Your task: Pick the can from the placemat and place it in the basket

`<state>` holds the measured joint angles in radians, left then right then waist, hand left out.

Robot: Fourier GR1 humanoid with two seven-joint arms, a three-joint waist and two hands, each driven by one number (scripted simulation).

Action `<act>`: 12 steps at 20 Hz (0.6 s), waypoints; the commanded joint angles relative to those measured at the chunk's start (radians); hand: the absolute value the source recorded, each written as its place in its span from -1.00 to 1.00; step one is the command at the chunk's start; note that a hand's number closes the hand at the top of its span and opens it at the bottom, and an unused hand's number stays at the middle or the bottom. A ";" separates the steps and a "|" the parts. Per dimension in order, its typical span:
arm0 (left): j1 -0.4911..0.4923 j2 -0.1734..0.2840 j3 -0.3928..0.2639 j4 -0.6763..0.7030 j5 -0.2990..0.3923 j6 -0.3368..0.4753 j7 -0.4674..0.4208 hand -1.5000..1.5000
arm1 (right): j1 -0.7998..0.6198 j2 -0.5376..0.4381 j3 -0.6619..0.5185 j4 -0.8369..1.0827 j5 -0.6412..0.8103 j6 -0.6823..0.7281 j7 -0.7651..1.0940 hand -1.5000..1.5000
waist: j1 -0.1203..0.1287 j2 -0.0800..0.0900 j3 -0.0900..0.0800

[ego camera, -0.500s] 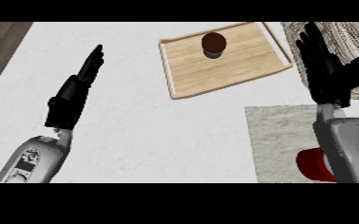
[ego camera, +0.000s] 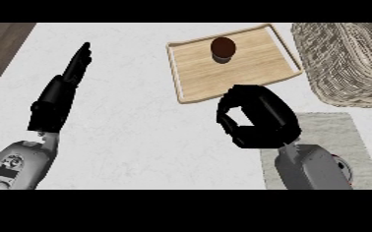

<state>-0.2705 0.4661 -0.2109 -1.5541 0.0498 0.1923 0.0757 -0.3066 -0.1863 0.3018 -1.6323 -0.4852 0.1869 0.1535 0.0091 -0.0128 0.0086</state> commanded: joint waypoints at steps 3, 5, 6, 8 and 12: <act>0.093 0.019 0.044 0.024 0.008 0.003 -0.071 0.00 | 0.243 -0.063 0.241 -0.426 0.033 0.074 0.073 -1.00 | -0.065 -0.014 -0.012; 0.091 0.055 0.086 0.022 0.038 -0.033 -0.081 0.00 | 0.258 -0.149 0.185 -0.560 0.128 0.024 0.090 -1.00 | -0.060 -0.009 -0.011; 0.102 0.038 0.072 0.013 0.030 -0.018 -0.078 0.00 | 0.230 -0.190 0.154 -0.611 0.164 0.027 0.106 -1.00 | -0.062 -0.011 -0.011; 0.092 0.054 0.078 0.004 0.036 -0.034 -0.069 0.00 | 0.131 -0.283 0.051 -0.642 0.248 0.026 0.169 -1.00 | -0.060 -0.014 -0.013; 0.110 0.047 0.083 0.006 0.044 -0.041 -0.098 0.00 | 0.026 -0.496 -0.072 -0.698 0.323 0.134 0.292 -1.00 | -0.047 -0.007 -0.015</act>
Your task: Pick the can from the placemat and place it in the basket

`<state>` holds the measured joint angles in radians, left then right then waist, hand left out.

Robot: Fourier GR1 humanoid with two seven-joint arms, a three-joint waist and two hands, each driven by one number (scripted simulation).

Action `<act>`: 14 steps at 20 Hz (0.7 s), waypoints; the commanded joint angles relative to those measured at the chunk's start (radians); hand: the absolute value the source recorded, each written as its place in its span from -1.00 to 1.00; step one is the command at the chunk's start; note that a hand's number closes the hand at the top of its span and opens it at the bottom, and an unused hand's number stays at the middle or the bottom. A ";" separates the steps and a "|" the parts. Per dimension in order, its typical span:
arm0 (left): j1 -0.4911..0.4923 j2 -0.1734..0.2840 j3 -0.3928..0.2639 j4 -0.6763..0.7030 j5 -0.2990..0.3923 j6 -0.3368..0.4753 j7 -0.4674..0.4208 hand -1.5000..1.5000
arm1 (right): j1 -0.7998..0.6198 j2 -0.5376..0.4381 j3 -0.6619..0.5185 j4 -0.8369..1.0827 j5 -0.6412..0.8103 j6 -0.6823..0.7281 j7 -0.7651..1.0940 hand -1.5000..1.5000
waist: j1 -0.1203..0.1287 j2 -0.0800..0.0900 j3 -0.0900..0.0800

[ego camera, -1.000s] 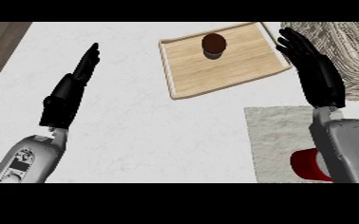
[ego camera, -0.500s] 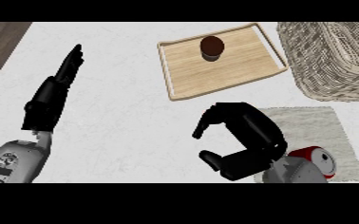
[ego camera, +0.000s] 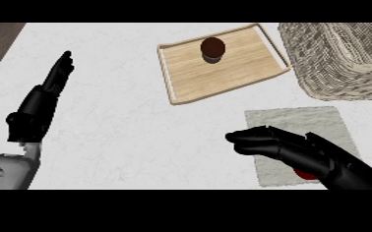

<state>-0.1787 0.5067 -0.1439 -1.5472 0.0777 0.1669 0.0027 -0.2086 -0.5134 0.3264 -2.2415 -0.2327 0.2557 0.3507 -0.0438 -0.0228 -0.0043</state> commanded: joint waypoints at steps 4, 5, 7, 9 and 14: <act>-0.018 -0.007 0.005 0.015 0.012 -0.020 -0.012 0.00 | -0.199 -0.381 -0.112 -0.082 0.036 0.296 0.155 -1.00 | 0.024 0.016 -0.003; -0.007 -0.012 -0.001 0.008 0.006 -0.018 -0.035 0.00 | -0.217 -0.432 -0.099 -0.093 0.028 0.359 0.158 -1.00 | 0.033 0.015 -0.004; 0.002 -0.006 -0.005 -0.002 0.000 -0.021 -0.030 0.00 | -0.235 -0.515 -0.120 -0.078 -0.063 0.464 0.161 -1.00 | 0.040 0.017 -0.002; -0.019 -0.011 -0.015 -0.011 -0.014 -0.013 -0.001 0.00 | -0.261 -0.583 -0.142 -0.060 -0.139 0.554 0.153 -1.00 | 0.038 0.018 0.001; -0.017 -0.012 0.014 0.018 0.000 -0.047 -0.049 0.00 | -0.346 -0.704 -0.206 0.090 -0.302 0.744 0.122 -1.00 | 0.052 0.024 0.002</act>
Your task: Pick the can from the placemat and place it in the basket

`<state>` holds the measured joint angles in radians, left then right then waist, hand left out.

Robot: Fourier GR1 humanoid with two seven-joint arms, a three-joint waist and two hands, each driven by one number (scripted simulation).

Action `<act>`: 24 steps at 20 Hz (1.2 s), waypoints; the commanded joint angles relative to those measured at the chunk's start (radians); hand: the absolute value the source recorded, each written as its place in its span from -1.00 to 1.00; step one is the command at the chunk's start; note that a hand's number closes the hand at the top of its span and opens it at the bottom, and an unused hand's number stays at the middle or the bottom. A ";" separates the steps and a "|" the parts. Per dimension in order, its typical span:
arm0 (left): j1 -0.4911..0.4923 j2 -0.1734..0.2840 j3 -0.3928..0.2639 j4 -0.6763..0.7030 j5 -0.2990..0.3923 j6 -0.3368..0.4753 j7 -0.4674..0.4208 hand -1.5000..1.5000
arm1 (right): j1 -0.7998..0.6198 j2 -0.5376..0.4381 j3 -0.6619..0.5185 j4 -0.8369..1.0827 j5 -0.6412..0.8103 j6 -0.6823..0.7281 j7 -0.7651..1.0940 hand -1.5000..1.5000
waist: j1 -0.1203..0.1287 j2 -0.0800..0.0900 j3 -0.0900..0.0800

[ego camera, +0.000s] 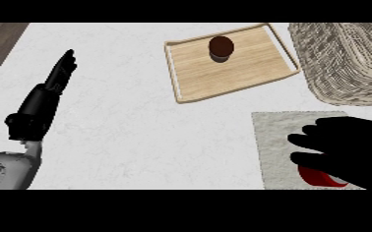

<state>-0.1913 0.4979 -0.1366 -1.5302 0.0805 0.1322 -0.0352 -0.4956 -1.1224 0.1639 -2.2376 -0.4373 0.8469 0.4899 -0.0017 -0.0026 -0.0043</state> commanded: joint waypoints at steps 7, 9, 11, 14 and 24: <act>-0.020 0.008 0.059 0.015 0.009 -0.071 -0.003 0.00 | -0.062 -0.056 -0.017 0.165 -0.027 0.259 -0.012 -1.00 | 0.009 0.004 0.004; 0.019 -0.023 0.030 -0.054 -0.020 -0.036 0.037 0.00 | -0.047 0.010 0.035 0.126 0.062 0.248 0.006 -1.00 | 0.015 0.003 0.004; 0.022 -0.009 0.066 -0.031 -0.006 -0.079 -0.001 0.00 | -0.042 0.029 0.001 0.161 0.063 0.280 -0.014 -1.00 | 0.009 0.003 0.004; 0.070 -0.044 0.035 -0.083 -0.050 -0.033 0.009 0.00 | 0.018 0.106 0.013 0.150 0.244 0.321 -0.073 -1.00 | 0.012 0.003 0.006; -0.018 -0.060 0.072 -0.051 -0.057 -0.073 0.059 0.00 | 0.149 0.181 0.107 0.137 0.634 0.348 -0.250 -1.00 | 0.002 0.004 0.006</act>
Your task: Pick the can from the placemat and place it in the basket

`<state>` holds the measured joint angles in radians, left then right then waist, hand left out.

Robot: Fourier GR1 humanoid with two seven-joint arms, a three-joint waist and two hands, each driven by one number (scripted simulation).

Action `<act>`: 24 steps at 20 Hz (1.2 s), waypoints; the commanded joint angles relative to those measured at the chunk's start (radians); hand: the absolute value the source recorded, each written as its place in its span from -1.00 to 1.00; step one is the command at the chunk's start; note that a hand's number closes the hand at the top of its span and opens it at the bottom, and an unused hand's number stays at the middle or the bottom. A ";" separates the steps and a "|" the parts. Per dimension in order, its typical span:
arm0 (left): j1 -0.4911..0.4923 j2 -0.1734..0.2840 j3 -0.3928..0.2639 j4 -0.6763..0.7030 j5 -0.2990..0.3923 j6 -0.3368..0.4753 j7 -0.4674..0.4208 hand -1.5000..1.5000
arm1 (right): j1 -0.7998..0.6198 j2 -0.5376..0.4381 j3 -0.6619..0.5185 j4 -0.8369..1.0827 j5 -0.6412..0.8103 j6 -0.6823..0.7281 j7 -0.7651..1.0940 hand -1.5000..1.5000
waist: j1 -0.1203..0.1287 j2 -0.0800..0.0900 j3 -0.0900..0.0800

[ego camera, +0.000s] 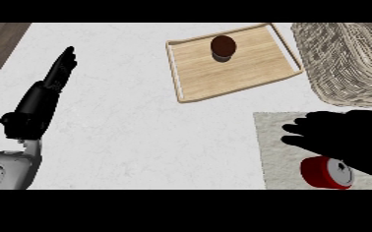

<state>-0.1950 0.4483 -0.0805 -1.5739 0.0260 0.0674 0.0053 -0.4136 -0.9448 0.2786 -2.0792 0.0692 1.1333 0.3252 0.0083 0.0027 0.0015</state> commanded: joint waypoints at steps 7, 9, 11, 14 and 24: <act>0.000 -0.011 0.043 -0.023 0.000 -0.051 0.017 0.00 | 0.091 0.017 0.101 0.133 0.442 -0.120 -0.332 -1.00 | 0.004 0.000 0.001; 0.024 -0.033 0.050 0.022 -0.028 -0.043 -0.026 0.00 | 0.165 -0.016 0.087 0.056 0.484 -0.146 -0.364 -1.00 | -0.007 -0.003 0.000; -0.025 -0.046 0.055 0.050 -0.027 -0.041 0.007 0.00 | 0.220 -0.042 0.107 0.065 0.530 -0.219 -0.441 -1.00 | -0.013 -0.003 0.000; -0.046 -0.067 0.056 0.091 -0.063 -0.048 -0.035 0.00 | 0.136 -0.016 0.072 0.138 0.553 -0.190 -0.512 -1.00 | -0.008 -0.001 -0.001; 0.063 -0.091 0.072 -0.060 -0.094 -0.065 0.007 0.00 | 0.211 0.055 0.071 0.231 0.679 -0.266 -0.583 -1.00 | -0.001 -0.003 -0.001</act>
<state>-0.1921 0.3634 -0.0124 -1.5595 -0.0529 0.0075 0.0012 -0.1922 -0.9152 0.3680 -1.9015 0.7200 0.8365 -0.2050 0.0019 0.0001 0.0004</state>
